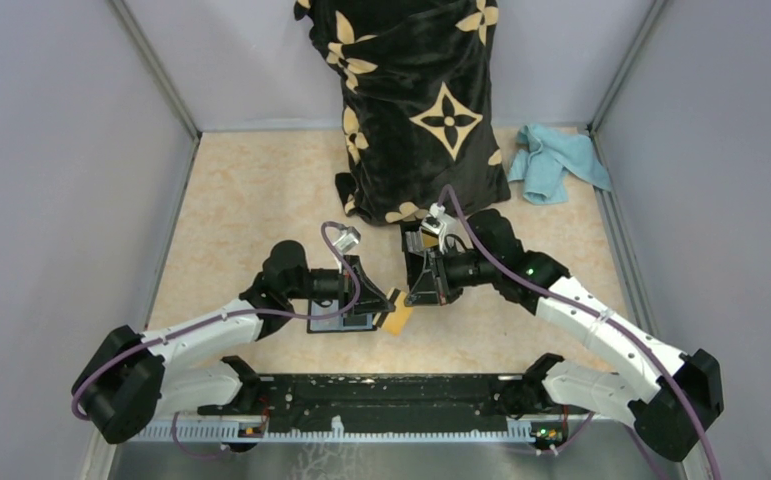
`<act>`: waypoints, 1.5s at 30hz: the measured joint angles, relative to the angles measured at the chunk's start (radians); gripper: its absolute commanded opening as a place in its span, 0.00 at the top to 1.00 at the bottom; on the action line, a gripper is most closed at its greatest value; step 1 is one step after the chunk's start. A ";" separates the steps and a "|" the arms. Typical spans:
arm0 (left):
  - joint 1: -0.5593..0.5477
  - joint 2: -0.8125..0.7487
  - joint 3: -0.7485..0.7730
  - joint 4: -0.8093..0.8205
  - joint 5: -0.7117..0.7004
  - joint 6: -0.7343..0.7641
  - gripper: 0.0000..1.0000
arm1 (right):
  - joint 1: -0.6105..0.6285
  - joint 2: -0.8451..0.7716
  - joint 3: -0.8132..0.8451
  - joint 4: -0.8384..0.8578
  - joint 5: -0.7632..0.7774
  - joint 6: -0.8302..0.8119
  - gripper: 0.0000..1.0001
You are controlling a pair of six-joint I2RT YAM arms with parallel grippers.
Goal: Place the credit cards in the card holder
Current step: Pick up the credit card from the storage box.
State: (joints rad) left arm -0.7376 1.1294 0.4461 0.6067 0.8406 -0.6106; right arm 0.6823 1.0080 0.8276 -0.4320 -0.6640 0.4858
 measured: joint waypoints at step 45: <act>0.027 0.032 -0.213 0.282 -0.376 -0.298 1.00 | 0.042 0.007 -0.281 0.496 0.243 0.129 0.53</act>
State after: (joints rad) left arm -0.7101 1.1610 0.2329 0.8883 0.4644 -0.9085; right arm 0.7242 1.0153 0.5468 0.0635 -0.4213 0.6147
